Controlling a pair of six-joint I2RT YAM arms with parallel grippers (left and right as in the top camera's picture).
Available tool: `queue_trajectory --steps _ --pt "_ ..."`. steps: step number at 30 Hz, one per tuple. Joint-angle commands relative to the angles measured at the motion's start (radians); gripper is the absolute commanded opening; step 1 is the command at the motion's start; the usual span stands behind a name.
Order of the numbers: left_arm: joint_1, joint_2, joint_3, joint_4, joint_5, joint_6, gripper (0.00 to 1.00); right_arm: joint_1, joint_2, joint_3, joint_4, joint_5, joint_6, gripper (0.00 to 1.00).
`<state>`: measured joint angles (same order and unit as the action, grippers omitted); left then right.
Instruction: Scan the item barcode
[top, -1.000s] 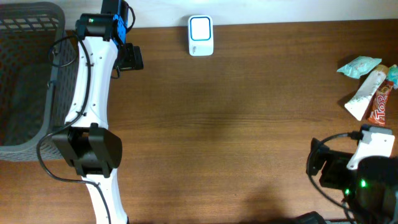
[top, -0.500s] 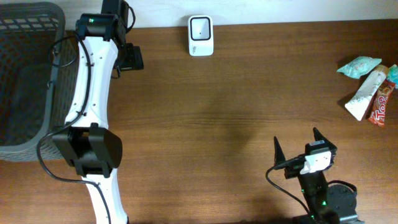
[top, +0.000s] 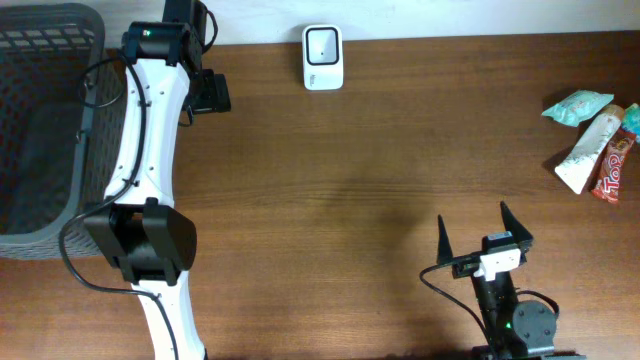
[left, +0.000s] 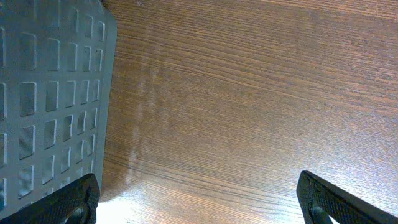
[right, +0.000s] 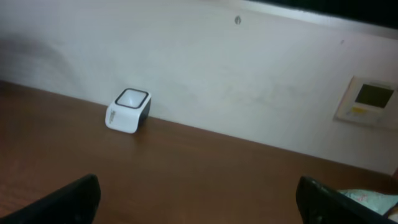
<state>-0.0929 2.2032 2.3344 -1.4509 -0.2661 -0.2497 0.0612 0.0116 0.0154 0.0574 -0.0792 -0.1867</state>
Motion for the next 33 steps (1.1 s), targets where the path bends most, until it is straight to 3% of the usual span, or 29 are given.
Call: queue_trajectory --steps 1,14,15,33 --pt "0.002 0.007 0.002 0.001 0.0 0.009 0.99 -0.011 -0.008 -0.01 -0.135 0.018 0.013 0.99" --pt "0.002 0.007 0.002 0.001 0.0 0.009 0.99 -0.038 -0.008 -0.01 -0.137 0.033 0.137 0.99" --pt "0.002 0.007 0.002 0.001 0.0 0.009 0.99 -0.036 -0.008 -0.01 -0.14 0.068 0.195 0.99" --pt "0.002 0.007 0.002 0.001 0.0 0.009 0.99 -0.035 -0.008 -0.01 -0.14 0.08 0.229 0.99"
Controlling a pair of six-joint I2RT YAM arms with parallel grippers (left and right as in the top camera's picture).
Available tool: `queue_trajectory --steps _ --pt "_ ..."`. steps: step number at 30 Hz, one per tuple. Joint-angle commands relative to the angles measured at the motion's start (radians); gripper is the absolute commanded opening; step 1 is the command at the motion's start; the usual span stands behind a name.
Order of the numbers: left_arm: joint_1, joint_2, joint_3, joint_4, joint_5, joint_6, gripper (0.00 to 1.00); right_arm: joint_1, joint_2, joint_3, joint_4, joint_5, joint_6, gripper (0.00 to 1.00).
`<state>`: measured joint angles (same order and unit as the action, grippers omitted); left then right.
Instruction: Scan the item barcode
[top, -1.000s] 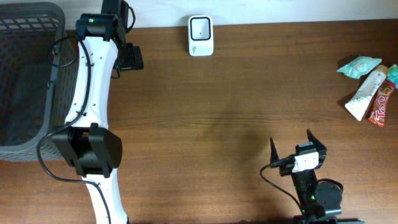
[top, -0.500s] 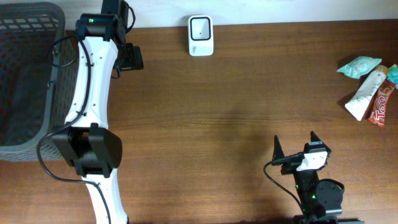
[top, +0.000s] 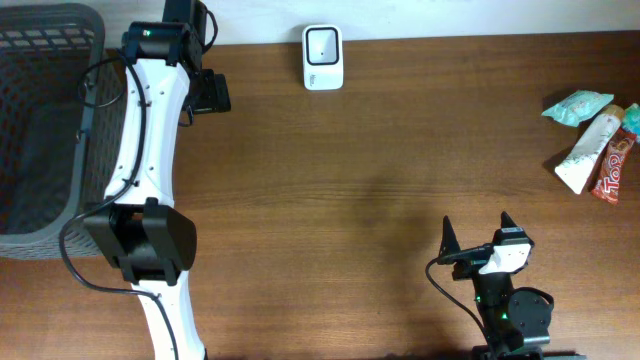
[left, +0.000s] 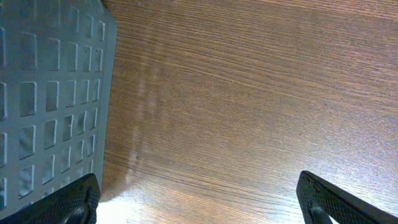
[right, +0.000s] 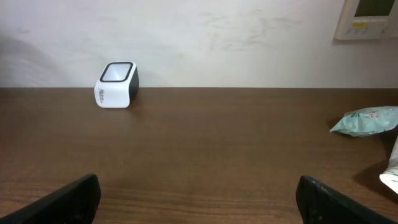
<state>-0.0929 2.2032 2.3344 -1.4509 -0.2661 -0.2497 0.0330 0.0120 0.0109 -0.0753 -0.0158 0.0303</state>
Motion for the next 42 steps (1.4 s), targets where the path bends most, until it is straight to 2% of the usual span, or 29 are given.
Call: queue_trajectory --steps 1,10,13,17,19,21,22,26,30,33,36,40,42 --pt "0.002 0.007 0.002 0.001 0.0 0.009 0.99 -0.007 -0.009 -0.005 -0.007 0.016 0.012 0.99" --pt "0.002 0.007 0.002 0.001 0.0 0.009 0.99 -0.007 -0.008 -0.005 -0.007 0.016 0.012 0.99" --pt "0.002 0.0 0.002 -0.043 -0.007 0.009 0.99 -0.007 -0.009 -0.005 -0.007 0.016 0.012 0.99" --pt "0.001 -0.106 -0.053 0.01 0.122 0.008 0.99 -0.007 -0.009 -0.005 -0.007 0.016 0.012 0.99" --pt "-0.003 -0.22 -0.201 0.127 0.161 0.008 0.99 -0.007 -0.009 -0.005 -0.006 0.016 0.012 0.99" --pt "-0.012 -0.403 -0.482 0.341 0.2 0.006 0.99 -0.007 -0.008 -0.005 -0.006 0.016 0.012 0.99" --pt "-0.022 -0.465 -0.575 0.396 0.198 0.019 0.99 -0.007 -0.009 -0.005 -0.007 0.016 0.012 0.99" --pt "-0.089 -0.746 -0.993 0.681 0.199 0.136 0.99 -0.007 -0.008 -0.005 -0.006 0.016 0.012 0.99" --pt "-0.091 -1.073 -1.39 0.87 0.18 0.154 0.99 -0.007 -0.008 -0.005 -0.007 0.016 0.012 0.99" --pt "-0.081 -1.356 -1.594 0.864 0.164 0.154 0.99 -0.007 -0.009 -0.005 -0.007 0.016 0.012 0.99" --pt "-0.081 -1.564 -1.651 0.786 0.158 0.154 0.99 -0.007 -0.008 -0.005 -0.007 0.016 0.012 0.99" --pt "-0.081 -1.674 -1.716 0.774 0.15 0.154 0.99 -0.007 -0.009 -0.005 -0.007 0.016 0.012 0.99" --pt "-0.08 -1.736 -1.788 0.837 0.138 0.155 0.99 -0.007 -0.008 -0.005 -0.007 0.016 0.012 0.99"
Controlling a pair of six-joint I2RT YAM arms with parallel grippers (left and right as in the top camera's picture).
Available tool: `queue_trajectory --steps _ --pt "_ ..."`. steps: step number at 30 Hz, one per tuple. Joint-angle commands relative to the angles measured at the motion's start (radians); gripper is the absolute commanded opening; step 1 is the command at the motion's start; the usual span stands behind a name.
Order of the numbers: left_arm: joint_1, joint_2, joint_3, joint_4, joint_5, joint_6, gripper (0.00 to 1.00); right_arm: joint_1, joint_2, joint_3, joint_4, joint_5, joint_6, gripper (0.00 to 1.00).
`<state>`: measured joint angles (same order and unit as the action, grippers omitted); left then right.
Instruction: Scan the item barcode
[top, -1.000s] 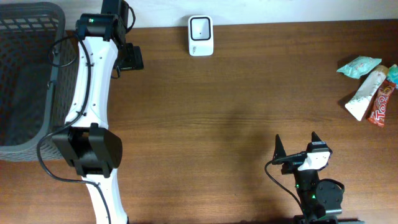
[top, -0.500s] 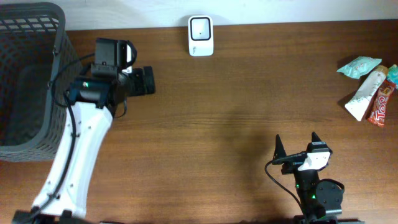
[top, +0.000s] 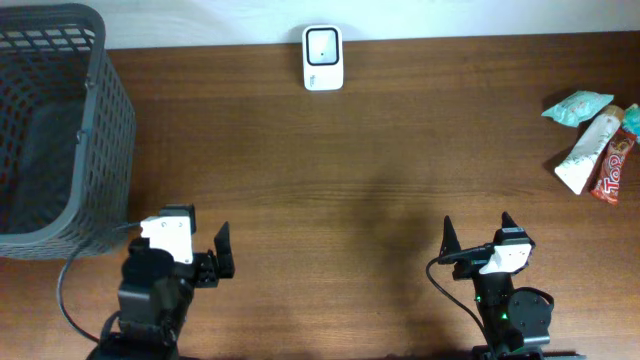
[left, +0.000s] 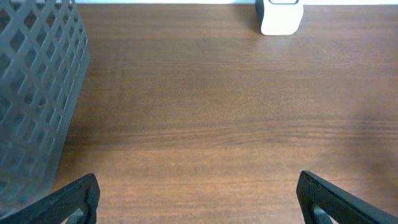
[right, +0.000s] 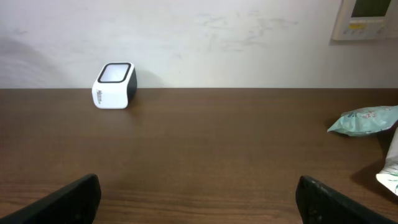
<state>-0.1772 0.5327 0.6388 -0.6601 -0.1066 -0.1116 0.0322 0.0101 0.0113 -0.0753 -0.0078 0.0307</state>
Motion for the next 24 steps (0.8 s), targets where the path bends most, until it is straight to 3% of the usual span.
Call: queue_trajectory --steps 1,6,10,19,24 --pt "0.007 -0.125 -0.157 0.121 -0.021 0.035 0.99 -0.006 -0.006 -0.005 -0.007 0.008 0.011 0.99" --pt "0.064 -0.344 -0.406 0.403 -0.001 0.038 0.99 -0.006 -0.006 -0.005 -0.007 0.008 0.011 0.99" --pt "0.108 -0.429 -0.534 0.647 0.08 0.149 0.99 -0.006 -0.006 -0.006 -0.007 0.008 0.012 0.99" --pt "0.17 -0.528 -0.631 0.694 0.096 0.166 0.99 -0.006 -0.007 -0.005 -0.006 0.008 0.012 0.99" --pt "0.169 -0.528 -0.631 0.584 0.039 0.082 0.99 -0.006 -0.007 -0.005 -0.006 0.008 0.011 0.99"
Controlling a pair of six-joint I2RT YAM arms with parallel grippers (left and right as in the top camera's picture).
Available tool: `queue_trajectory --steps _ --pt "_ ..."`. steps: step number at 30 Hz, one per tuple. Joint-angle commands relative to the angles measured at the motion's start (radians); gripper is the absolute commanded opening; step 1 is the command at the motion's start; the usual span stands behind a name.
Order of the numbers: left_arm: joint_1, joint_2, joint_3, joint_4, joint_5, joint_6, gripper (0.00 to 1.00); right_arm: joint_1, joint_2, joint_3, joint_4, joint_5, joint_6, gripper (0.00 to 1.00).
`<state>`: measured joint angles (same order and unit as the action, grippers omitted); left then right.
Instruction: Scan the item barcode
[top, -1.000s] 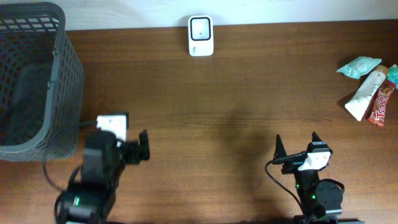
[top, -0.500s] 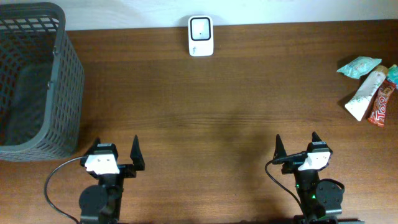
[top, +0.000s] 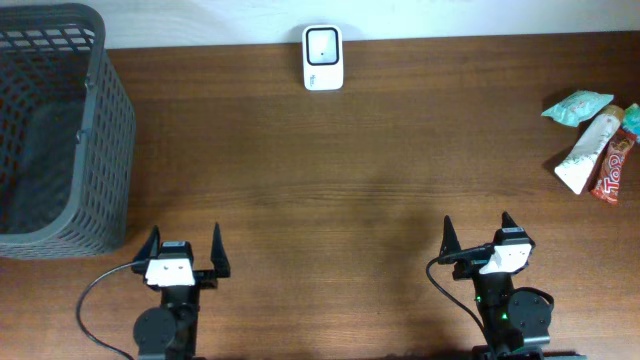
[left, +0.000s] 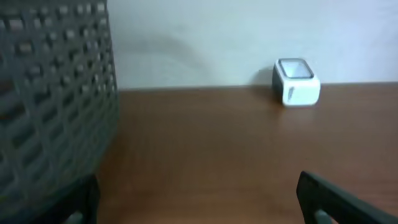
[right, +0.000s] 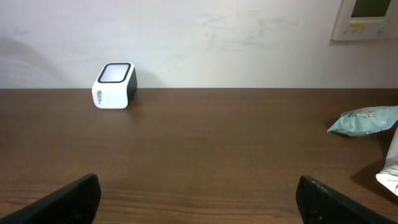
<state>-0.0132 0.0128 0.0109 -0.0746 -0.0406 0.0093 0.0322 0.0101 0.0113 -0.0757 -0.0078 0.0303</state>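
The white barcode scanner (top: 323, 57) stands at the table's far edge, also seen as the scanner (left: 296, 82) and the scanner (right: 114, 85). Several packaged items lie at the far right: a teal packet (top: 577, 107), a white tube (top: 588, 151) and a red bar (top: 612, 168). The teal packet (right: 364, 120) shows in the right wrist view. My left gripper (top: 184, 247) sits folded at the front left, open and holding nothing. My right gripper (top: 476, 236) sits at the front right, open and holding nothing. Both face the back wall.
A dark grey mesh basket (top: 100, 130) stands at the back left, and its wall (left: 53, 99) fills the left of the left wrist view. A wall panel (right: 369, 18) hangs on the back wall at the right.
My left arm has drawn back further to the front edge. Its camera, which looked down on the table, now looks level at the back wall and scanner. The right arm has not moved.
At first my left arm reached far back beside the basket, its gripper open over the table near the basket's corner, and the right gripper sat at the front right, tilted. The right then levelled. Later the left arm stood folded at the front left, now lower still.
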Motion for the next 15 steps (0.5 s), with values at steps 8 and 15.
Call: queue_trajectory --steps 8,15 --pt "0.005 -0.008 -0.002 -0.009 0.002 -0.003 0.99 -0.006 -0.006 -0.005 -0.006 0.008 0.012 0.99" --pt "0.005 -0.008 -0.002 -0.01 0.024 0.009 0.99 -0.006 -0.006 -0.005 -0.006 0.008 0.012 0.99"
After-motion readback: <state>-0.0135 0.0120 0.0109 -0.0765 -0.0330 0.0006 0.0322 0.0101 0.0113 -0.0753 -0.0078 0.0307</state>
